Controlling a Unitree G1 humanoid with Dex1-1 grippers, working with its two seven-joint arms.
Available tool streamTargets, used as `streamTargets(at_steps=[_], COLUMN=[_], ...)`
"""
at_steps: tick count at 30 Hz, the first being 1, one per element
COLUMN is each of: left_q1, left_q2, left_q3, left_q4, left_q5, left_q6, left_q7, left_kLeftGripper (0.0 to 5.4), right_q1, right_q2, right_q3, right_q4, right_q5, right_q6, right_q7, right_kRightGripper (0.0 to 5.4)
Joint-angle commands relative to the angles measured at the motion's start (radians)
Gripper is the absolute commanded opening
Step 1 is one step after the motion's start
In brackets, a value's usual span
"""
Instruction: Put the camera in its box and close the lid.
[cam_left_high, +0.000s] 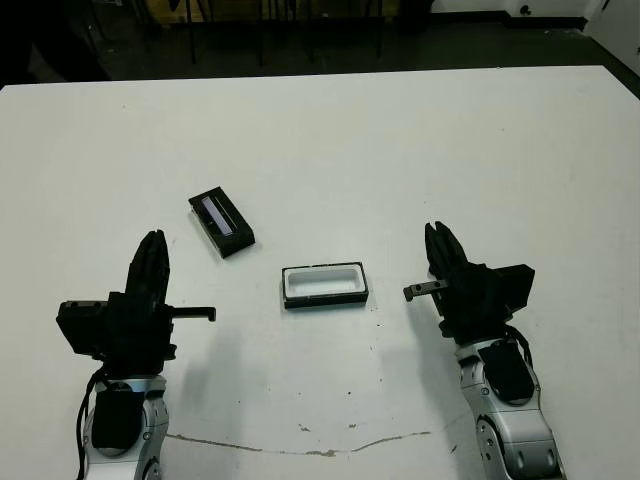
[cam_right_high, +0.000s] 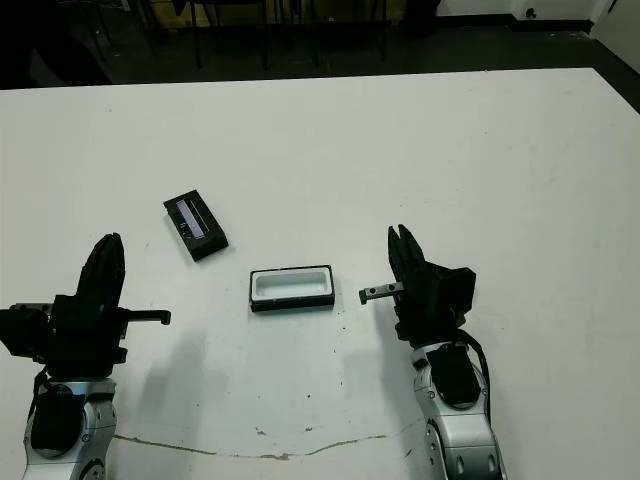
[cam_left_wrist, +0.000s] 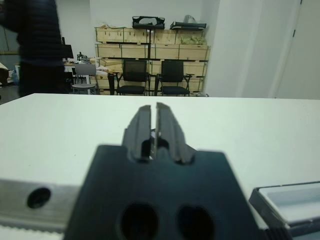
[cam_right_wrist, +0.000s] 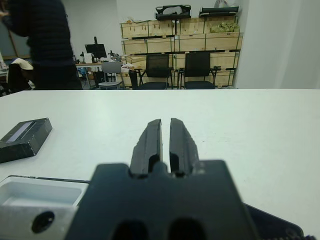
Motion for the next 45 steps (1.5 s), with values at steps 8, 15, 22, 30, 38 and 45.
streamTargets(at_steps=[8, 15, 22, 30, 38, 45], left_q1=[0.017, 0.016, 0.033, 0.048, 0.048, 0.039], left_q2=[-0.001, -0.001, -0.005, -0.004, 0.001, 0.009], left_q3=[-0.006, -0.015, -0.021, -0.029, -0.032, -0.027], left_q4=[0.025, 0.043, 0.035, 0.036, 0.032, 0.038], left_q5=[0.009, 0.011, 0.011, 0.011, 0.008, -0.001], left_q6=[0.025, -0.01, -0.009, -0.027, -0.015, -0.015], left_q7=[0.01, 0.009, 0.014, 0.012, 0.01, -0.001], left_kLeftGripper=[0.02, 0.02, 0.02, 0.02, 0.02, 0.0], right_q1=[-0.027, -0.081, -0.274, -0.426, -0.517, -0.563], right_q2=[-0.025, -0.154, -0.361, -0.511, -0.599, -0.667], right_q3=[-0.015, -0.117, -0.254, -0.287, -0.241, -0.19], right_q4=[0.036, -0.012, 0.134, 0.331, 0.488, 0.571], right_q5=[-0.009, 0.156, 0.287, 0.338, 0.304, 0.295], right_q6=[0.009, 0.096, 0.126, 0.198, 0.175, 0.241], right_q7=[0.008, 0.163, 0.367, 0.551, 0.755, 0.94], right_kRightGripper=[0.0, 0.0, 0.0, 0.0, 0.0, 0.21])
